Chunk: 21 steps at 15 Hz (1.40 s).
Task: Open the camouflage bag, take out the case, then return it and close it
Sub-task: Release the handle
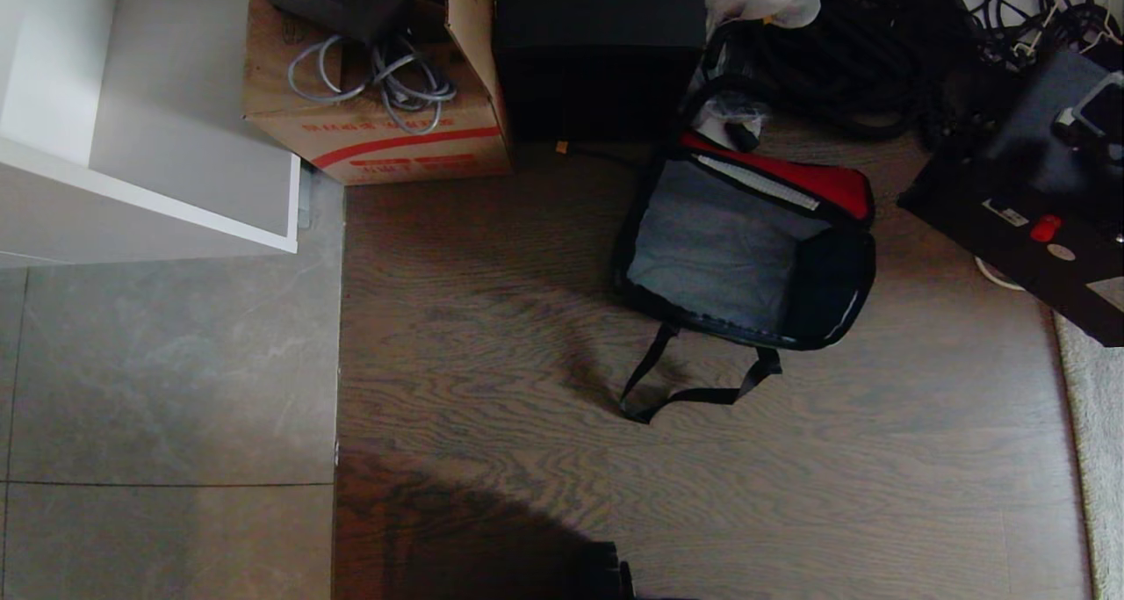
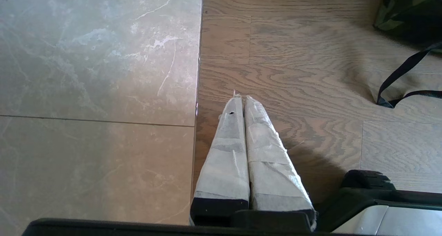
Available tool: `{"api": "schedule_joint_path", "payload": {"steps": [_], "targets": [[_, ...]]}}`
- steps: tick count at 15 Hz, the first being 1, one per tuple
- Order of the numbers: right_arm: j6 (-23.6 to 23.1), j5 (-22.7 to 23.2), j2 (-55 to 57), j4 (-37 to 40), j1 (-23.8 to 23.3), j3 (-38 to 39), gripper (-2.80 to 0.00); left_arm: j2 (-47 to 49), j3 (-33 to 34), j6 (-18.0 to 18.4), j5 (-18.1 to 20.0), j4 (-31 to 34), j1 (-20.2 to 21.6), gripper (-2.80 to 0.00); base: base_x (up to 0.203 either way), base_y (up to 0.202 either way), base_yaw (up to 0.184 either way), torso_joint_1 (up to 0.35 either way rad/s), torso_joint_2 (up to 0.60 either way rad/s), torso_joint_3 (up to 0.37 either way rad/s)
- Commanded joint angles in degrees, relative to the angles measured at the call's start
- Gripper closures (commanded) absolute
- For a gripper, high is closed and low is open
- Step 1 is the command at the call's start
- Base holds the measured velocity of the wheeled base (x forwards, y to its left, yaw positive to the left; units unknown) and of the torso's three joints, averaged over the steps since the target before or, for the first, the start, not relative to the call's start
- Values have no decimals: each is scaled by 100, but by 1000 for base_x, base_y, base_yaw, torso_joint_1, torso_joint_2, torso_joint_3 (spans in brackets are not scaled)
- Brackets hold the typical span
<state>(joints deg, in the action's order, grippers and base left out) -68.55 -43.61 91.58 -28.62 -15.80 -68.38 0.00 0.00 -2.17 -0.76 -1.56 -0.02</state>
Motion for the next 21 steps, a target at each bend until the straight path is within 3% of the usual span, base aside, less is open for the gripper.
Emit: {"api": "schedule_joint_path", "payload": {"steps": [1, 10, 12, 15, 19, 21], "targets": [[34, -33, 453, -39, -113, -24, 0, 0, 44, -3, -3, -2, 2, 0, 0, 0, 0, 0, 0, 0], [844, 29, 2348, -73, -208, -696, 0, 0, 44, -3, -12, -2, 2, 0, 0, 0, 0, 0, 0, 0], [1134, 283, 2719, -117, 59, -744, 0, 0, 44, -3, -3, -2, -4, 0, 0, 0, 0, 0, 0, 0], [1648, 1042, 3093, -198, 499, -1075, 0, 0, 44, -3, -10, -2, 2, 0, 0, 0, 0, 0, 0, 0], [1688, 1176, 3125, -328, 752, -1231, 0, 0, 44, -3, -12, -2, -4, 0, 0, 0, 0, 0, 0, 0], [1699, 1599, 3165, -386, 795, -1185, 0, 0, 44, -3, -5, -2, 2, 0, 0, 0, 0, 0, 0, 0]]}}
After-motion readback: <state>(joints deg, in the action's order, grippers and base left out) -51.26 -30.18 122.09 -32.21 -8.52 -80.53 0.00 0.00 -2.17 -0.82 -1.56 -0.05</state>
